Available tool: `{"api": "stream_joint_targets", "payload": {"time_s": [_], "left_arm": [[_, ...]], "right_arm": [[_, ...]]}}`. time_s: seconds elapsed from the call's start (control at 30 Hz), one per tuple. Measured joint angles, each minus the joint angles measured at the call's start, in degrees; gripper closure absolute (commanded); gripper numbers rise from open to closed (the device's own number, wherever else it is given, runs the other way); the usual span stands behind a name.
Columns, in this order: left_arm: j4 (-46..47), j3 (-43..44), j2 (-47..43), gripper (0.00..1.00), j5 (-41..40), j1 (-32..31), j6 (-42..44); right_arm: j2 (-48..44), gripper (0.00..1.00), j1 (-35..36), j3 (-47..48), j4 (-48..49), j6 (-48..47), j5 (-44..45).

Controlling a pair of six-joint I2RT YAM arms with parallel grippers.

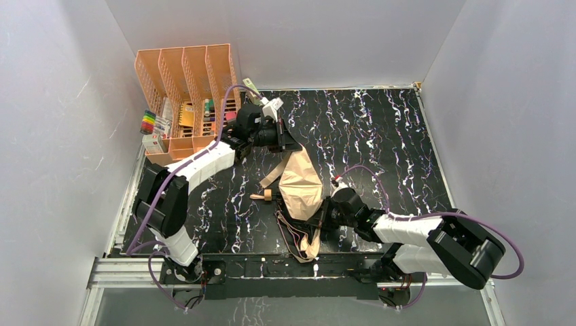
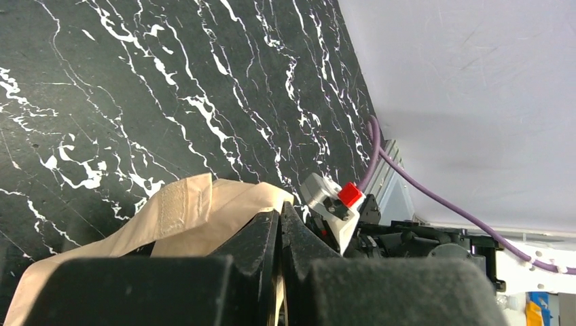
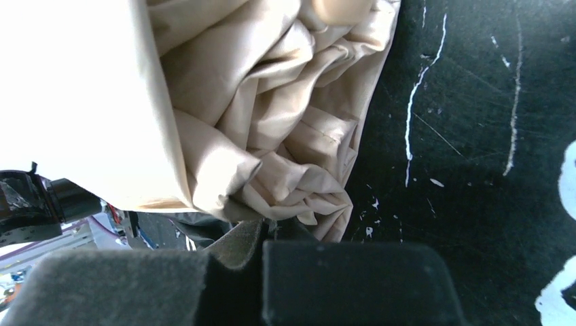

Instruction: Put away the umbrella

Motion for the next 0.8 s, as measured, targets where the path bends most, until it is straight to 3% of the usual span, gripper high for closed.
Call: {"api": "stream_joint_targets", "payload": {"time_s": [0.2,0.4,0.8], "left_arm": [[-0.8,0.0,-4.4,1.0,0.5,-0.8,1.9],[-2.3,-3.7,-16.8,1.0,-0.8,-3.6,4.5],[-1.2,-24.8,-33.1,1.0,-16.8,-20.2,5.1]], "right_arm": [[5.2,1.0,-0.1,1.8,4.2,1.8,-1.0],[10.8,1.0,-0.2,5.4,6.3,2.6,-0.5],[11.7,1.0,-0.2,7.3,4.5,3.4,-0.3]]}}
